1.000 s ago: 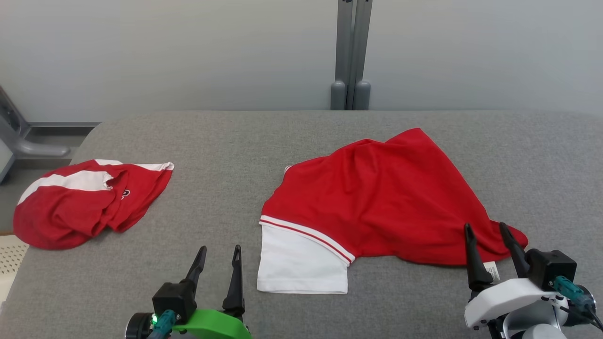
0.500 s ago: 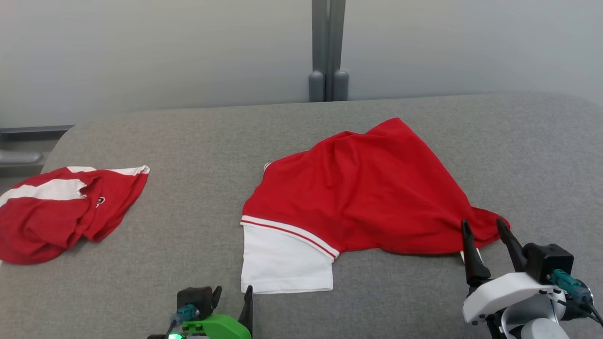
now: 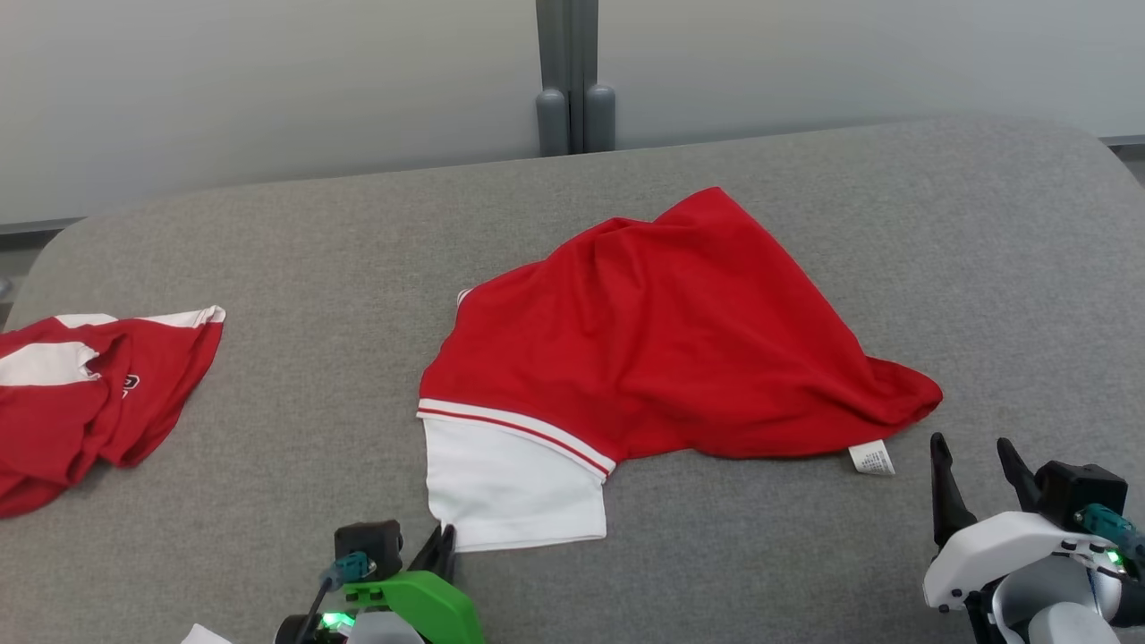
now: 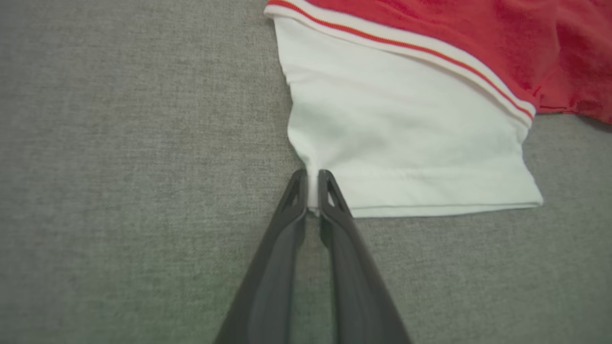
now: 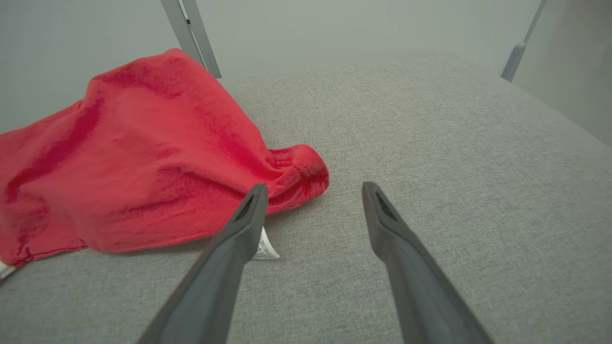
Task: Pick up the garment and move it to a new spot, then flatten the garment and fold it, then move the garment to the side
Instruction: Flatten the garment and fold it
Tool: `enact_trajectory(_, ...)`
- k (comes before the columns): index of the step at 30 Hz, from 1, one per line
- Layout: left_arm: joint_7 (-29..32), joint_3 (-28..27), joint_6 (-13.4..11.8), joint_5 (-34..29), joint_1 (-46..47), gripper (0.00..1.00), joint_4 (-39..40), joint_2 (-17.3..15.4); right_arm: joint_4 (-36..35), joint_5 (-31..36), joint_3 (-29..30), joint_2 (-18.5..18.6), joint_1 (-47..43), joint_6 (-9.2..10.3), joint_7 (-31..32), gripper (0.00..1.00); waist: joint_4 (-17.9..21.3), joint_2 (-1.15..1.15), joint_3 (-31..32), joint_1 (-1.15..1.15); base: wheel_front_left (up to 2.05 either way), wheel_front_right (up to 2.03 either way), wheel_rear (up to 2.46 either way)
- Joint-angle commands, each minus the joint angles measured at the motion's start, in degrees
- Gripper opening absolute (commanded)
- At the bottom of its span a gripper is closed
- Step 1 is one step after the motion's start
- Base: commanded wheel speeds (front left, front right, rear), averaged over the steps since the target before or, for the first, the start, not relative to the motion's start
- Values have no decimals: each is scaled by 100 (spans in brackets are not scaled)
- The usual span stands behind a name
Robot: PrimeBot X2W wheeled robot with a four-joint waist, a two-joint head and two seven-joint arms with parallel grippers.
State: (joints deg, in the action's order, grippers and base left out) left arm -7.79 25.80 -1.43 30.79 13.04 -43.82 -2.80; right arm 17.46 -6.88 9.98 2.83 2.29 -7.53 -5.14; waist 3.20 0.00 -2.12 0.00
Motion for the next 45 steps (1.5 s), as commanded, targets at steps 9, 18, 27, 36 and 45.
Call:
enact_trajectory(9, -400, 273, -28, 252, 353, 0, -13, -20, 1291, 478, 520, 12, 957, 8, 40, 100, -283, 0, -283, 0, 0, 0, 0)
enact_trajectory(18, -552, 304, -100, 181, 456, 0, 97, -36, 2531, 730, 973, 15, 1694, 8, -7, 100, -557, 0, -450, 0, 0, 0, 0)
enact_trajectory(27, -628, 305, -135, 161, 404, 0, 238, -84, 3277, 1031, 1174, 9, 2114, 8, -102, 90, -657, 0, -469, 0, 0, 0, 0)
enact_trajectory(36, -704, 190, -151, 241, 244, 0, 541, -149, 3604, 999, 1140, 64, 2332, 8, -279, 0, -611, 0, -285, 0, 0, 0, 0)
enact_trajectory(45, -741, -309, -52, 434, 41, 0, 1776, -214, 2992, -145, 552, 46, 1901, 8, -229, 0, -418, 0, 261, 0, 0, 0, 0)
